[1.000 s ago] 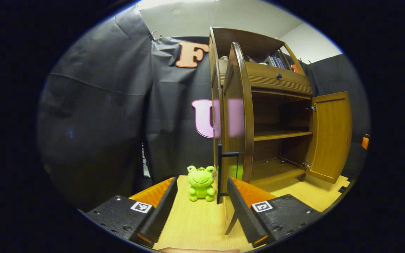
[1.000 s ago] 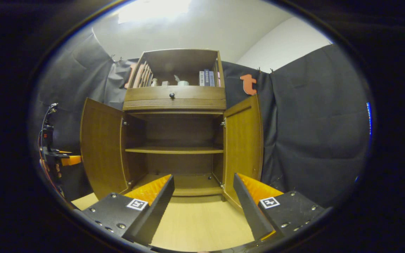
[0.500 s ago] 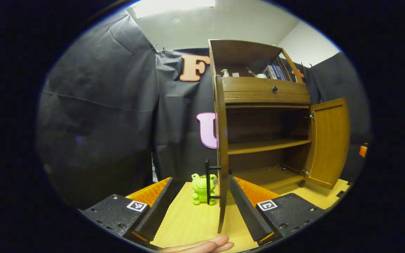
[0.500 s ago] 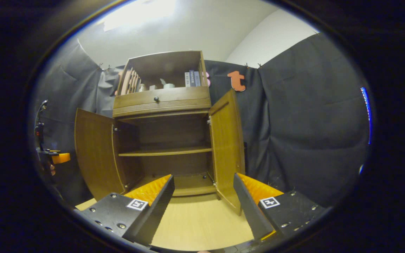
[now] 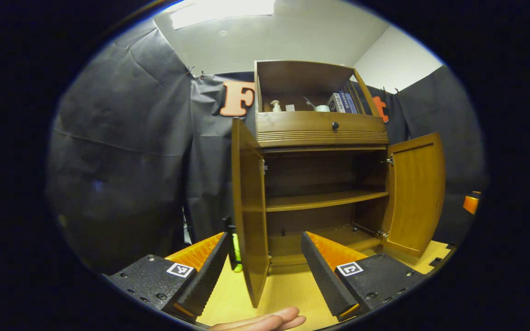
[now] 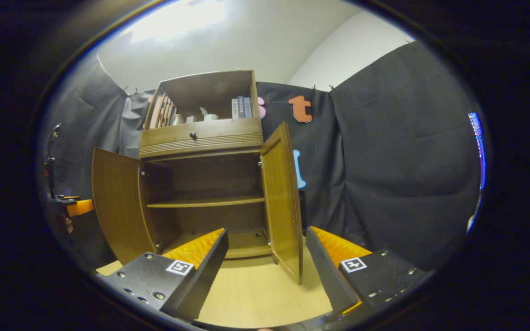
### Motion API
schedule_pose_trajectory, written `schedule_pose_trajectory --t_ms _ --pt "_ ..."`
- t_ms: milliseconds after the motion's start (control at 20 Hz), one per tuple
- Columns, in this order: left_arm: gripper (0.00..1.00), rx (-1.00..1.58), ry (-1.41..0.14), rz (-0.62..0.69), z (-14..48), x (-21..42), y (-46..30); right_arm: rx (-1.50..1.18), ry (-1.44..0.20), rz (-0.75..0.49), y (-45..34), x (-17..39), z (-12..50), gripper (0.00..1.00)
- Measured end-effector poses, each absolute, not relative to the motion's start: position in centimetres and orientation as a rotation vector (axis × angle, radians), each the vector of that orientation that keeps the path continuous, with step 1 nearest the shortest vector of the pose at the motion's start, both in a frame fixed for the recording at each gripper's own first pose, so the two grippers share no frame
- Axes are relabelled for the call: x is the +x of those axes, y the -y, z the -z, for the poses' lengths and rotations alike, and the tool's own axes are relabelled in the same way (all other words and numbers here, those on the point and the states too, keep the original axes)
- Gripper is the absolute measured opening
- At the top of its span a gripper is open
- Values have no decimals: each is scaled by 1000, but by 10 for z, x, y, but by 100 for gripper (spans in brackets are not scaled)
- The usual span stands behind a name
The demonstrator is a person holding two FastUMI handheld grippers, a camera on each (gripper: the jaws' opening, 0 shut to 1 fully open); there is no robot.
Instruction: Open the right door of the double-door shoe cabinet with the right hand, and open the left door with the left hand.
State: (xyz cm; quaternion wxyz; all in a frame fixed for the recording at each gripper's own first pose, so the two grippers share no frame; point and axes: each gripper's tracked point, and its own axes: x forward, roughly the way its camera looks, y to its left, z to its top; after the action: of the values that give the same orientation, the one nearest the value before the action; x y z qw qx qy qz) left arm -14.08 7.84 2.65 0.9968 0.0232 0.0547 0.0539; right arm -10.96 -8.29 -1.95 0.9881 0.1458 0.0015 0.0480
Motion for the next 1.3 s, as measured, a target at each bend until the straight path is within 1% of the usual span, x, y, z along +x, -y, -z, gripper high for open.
schedule_pose_trajectory --t_ms 200,400,450,500,550,600,650,700,750,800,850,900,950,1050,1300 --pt "97 64 -103 -78 -24 -128 -39 249 -13 -101 84 -100 14 100" --pt "97 50 -95 8 -16 -113 13 229 -5 -148 73 -88 1 100" --pt "97 43 -98 25 -14 -110 24 235 -3 -158 70 -85 -1 98" --pt "98 34 -101 39 -13 -106 34 235 0 -176 64 -82 -3 100" --pt "97 28 -101 42 -11 -102 40 228 3 -192 58 -79 -4 100" --pt "99 23 -99 42 -10 -97 45 221 8 -199 54 -75 -4 100" --pt "97 15 -97 41 -10 -93 51 215 16 -201 52 -71 -6 98" --pt "97 6 -92 33 -9 -87 55 209 22 -208 49 -68 -8 100" --pt "97 0 -85 21 -11 -82 56 205 26 -212 46 -64 -10 98" --pt "99 -8 -77 14 -13 -76 58 202 29 -214 43 -60 -11 98" --pt "99 -21 -76 13 -13 -71 62 200 34 -213 42 -56 -13 100" --pt "97 -39 -67 16 -16 -66 67 200 40 -212 40 -53 -16 100" --pt "99 -49 -59 23 -19 -62 72 204 48 -207 40 -49 -19 100" --pt "97 -47 -54 32 -21 -54 79 219 66 -206 40 -45 -28 100" --pt "96 -34 -25 61 -25 -43 99 214 107 -213 37 -41 -46 100"
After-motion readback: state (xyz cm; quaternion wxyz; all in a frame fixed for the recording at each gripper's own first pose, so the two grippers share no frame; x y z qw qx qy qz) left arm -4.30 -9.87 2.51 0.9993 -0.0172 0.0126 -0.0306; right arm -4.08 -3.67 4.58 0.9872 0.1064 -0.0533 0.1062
